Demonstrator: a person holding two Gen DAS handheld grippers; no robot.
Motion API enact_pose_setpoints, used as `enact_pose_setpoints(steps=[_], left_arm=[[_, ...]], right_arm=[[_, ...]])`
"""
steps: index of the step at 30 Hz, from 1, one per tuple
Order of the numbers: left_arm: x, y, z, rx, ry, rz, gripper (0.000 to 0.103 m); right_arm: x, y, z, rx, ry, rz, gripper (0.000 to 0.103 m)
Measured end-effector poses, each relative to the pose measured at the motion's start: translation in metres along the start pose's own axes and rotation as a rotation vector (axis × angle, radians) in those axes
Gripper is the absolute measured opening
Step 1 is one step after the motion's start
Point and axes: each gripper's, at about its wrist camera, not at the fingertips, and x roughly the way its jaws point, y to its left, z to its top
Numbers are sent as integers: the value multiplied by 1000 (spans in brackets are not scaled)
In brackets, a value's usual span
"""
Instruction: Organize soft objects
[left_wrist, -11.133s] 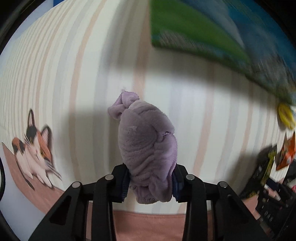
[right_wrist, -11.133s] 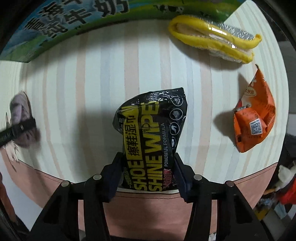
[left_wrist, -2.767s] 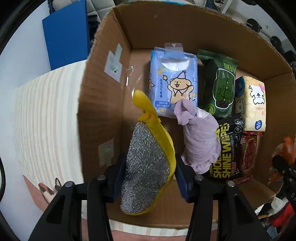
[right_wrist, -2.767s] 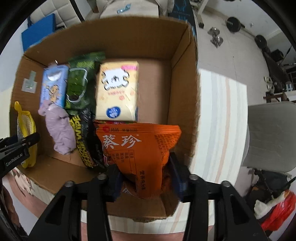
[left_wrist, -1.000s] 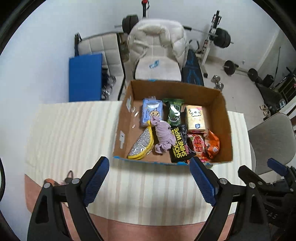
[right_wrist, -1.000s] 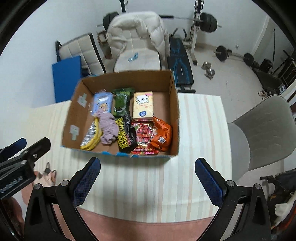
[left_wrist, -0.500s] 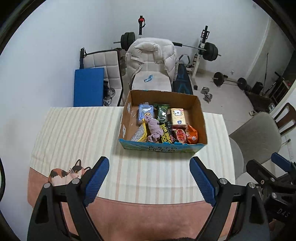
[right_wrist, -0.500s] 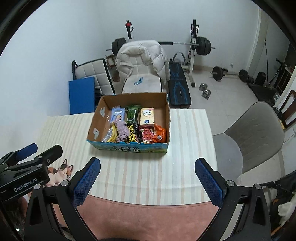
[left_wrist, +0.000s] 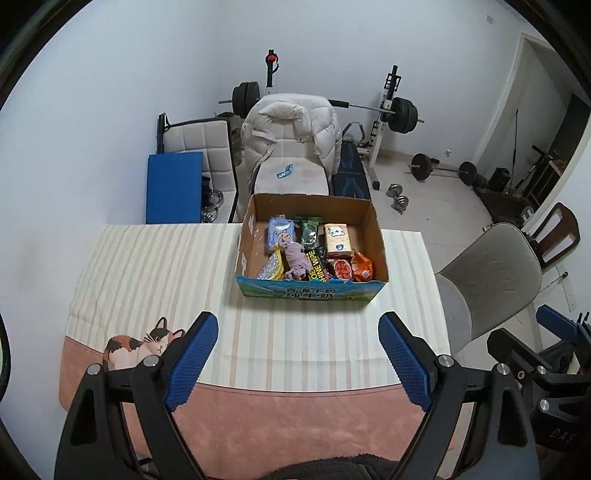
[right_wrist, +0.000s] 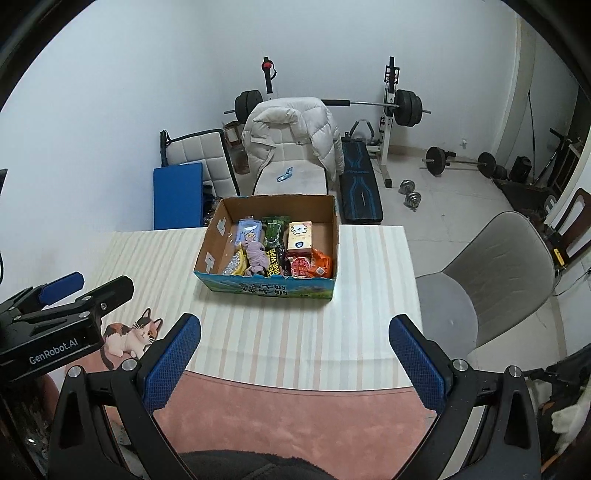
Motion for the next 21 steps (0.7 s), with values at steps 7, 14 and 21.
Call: enact_pose_setpoints(steps=[7, 14, 21], left_arm=[[-1, -2, 5, 16, -37, 25, 102], [2, 3, 10, 10, -65, 64, 103], [6, 5, 15, 7, -74, 81, 103]], right_arm=[[-4, -7, 10, 21, -61, -74, 103], [0, -16, 22, 57, -99, -104, 103], [11, -15, 27, 56, -93, -113, 103]])
